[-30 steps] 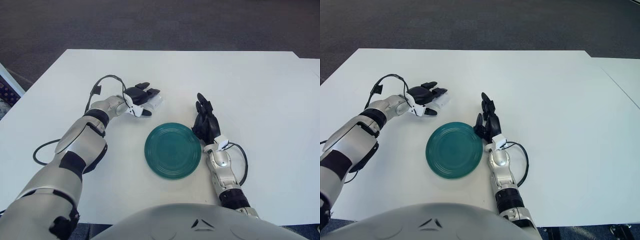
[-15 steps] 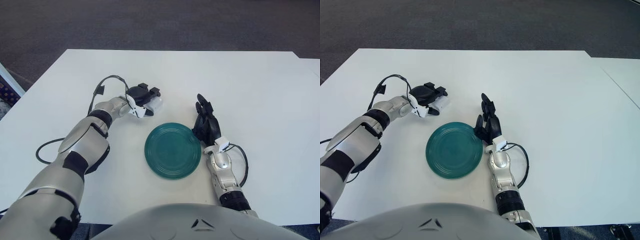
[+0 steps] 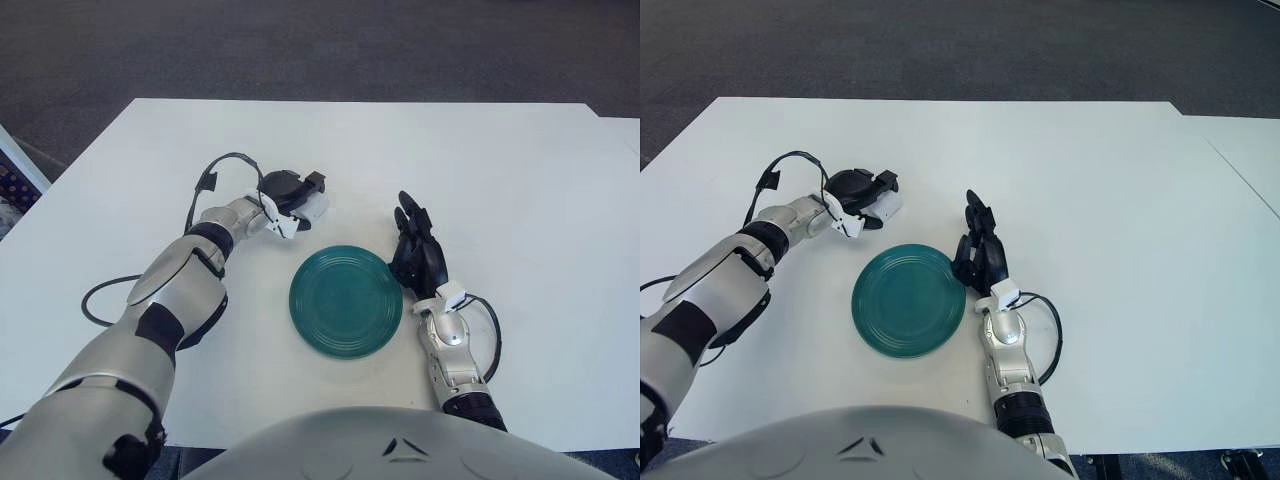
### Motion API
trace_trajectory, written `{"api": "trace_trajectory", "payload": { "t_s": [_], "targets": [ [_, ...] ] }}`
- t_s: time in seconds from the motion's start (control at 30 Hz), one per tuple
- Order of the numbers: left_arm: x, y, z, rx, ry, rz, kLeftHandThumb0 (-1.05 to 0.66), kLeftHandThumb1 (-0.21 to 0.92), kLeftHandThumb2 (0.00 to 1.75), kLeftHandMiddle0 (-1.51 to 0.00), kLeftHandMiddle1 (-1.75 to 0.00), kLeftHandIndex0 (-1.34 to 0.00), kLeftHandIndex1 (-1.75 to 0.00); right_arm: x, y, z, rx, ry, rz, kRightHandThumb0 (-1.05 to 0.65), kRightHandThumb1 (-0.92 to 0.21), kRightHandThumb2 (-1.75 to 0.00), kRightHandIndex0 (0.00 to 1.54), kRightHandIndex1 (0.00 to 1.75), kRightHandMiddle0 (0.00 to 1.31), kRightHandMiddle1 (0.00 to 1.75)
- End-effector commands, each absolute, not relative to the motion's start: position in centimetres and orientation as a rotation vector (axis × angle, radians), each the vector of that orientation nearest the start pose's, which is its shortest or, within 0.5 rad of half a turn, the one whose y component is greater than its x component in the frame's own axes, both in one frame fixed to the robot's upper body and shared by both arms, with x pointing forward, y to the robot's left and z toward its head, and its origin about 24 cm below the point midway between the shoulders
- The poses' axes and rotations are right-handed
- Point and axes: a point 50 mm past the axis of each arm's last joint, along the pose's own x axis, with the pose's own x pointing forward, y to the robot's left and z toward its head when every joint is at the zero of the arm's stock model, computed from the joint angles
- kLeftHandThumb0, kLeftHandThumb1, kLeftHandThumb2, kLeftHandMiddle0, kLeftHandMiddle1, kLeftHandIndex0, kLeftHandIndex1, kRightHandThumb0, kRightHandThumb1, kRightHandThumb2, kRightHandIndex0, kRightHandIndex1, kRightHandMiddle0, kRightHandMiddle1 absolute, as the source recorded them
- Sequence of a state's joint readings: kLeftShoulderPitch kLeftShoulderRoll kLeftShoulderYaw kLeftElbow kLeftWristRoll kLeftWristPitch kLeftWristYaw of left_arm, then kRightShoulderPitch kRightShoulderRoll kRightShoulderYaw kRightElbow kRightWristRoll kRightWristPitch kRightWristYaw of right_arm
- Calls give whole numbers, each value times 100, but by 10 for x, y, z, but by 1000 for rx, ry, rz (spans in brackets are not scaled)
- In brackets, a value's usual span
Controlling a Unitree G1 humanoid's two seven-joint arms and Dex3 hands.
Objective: Put the charger into the plate.
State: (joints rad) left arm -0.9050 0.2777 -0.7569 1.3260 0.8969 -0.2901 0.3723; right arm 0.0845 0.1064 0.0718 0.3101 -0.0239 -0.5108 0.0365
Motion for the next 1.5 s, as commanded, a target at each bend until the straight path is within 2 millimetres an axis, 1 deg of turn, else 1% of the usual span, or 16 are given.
{"api": "trace_trajectory", "payload": {
  "t_s": [0.0,0.13,0.33,0.6,1.03,1.2,1.3,1.4,1.47],
  "targets": [
    [357,138,16,1675,-140,-499,-39,57,98,-91,-175,-41,-175,174,-133,-51,115,118,-23,-97,-92,-95,5,0,0,27],
    [356,137,16,1660,-148,-487,-40,55,102,-99,-175,-43,-175,174,-135,-52,119,114,-22,-95,-92,-95,5,0,0,27],
    [355,138,16,1628,-170,-469,-40,53,104,-102,-175,-44,-175,174,-137,-53,136,109,-22,-94,-92,-95,5,0,0,26],
    [354,141,17,1600,-200,-448,-41,52,106,-103,-175,-45,-175,174,-137,-54,161,104,-22,-92,-92,-95,6,0,0,24],
    [356,144,22,1556,-211,-426,-41,49,109,-105,-175,-47,-175,175,-134,-50,148,94,-14,-93,-92,-91,7,0,0,31],
    [368,138,47,1491,-290,-398,-41,49,110,-105,-175,-47,-175,175,-132,-50,130,103,-14,-94,-92,-91,7,0,0,32],
    [376,137,72,1399,-357,-351,-41,49,110,-105,-175,-47,-175,175,-131,-50,117,109,-20,-95,-92,-91,6,0,0,34],
    [382,138,89,1362,-393,-328,-41,49,110,-105,-175,-47,-175,176,-129,-51,110,112,-21,-95,-92,-91,6,0,0,35],
    [387,138,106,1342,-434,-309,-41,49,110,-105,-175,-47,-175,176,-128,-51,109,113,-28,-95,-92,-91,6,0,0,36]
  ]
}}
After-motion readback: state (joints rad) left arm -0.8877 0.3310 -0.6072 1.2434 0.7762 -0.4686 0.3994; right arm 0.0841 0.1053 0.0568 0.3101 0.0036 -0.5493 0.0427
